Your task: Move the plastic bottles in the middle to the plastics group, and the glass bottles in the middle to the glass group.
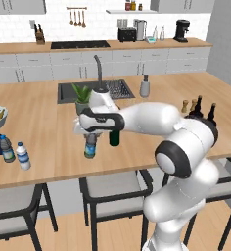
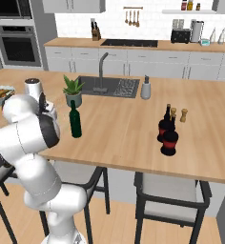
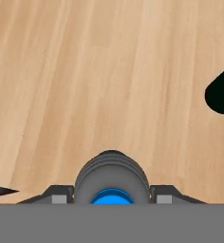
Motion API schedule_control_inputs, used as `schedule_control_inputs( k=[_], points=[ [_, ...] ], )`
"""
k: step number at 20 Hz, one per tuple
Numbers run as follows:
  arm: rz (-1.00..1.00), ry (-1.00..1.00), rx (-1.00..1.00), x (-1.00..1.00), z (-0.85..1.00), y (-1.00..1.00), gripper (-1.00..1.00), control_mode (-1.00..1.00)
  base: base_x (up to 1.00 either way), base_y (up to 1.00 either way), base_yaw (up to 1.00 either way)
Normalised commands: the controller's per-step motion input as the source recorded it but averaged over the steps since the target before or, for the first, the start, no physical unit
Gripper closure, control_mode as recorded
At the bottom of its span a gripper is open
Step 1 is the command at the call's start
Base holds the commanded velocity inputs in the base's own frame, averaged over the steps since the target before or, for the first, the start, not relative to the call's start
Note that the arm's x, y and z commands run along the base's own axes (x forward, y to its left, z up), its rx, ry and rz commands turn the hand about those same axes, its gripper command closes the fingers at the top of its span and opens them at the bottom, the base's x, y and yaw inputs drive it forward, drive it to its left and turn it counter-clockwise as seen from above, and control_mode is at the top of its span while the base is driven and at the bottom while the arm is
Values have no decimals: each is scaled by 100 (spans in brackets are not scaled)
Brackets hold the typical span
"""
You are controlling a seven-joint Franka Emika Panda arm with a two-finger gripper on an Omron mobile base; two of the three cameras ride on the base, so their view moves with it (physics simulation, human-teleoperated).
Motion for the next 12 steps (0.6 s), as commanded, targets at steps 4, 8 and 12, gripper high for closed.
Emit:
schedule_control_inputs(
  k=[4, 8, 12],
  points=[
    [28, -11, 0, -34, 28, 76, 100, -100, 0, 0, 0],
    [20, -4, 0, -4, 13, 93, 100, -100, 0, 0, 0],
    [14, 0, 0, 8, 18, 92, 100, -100, 0, 0, 0]
  ],
)
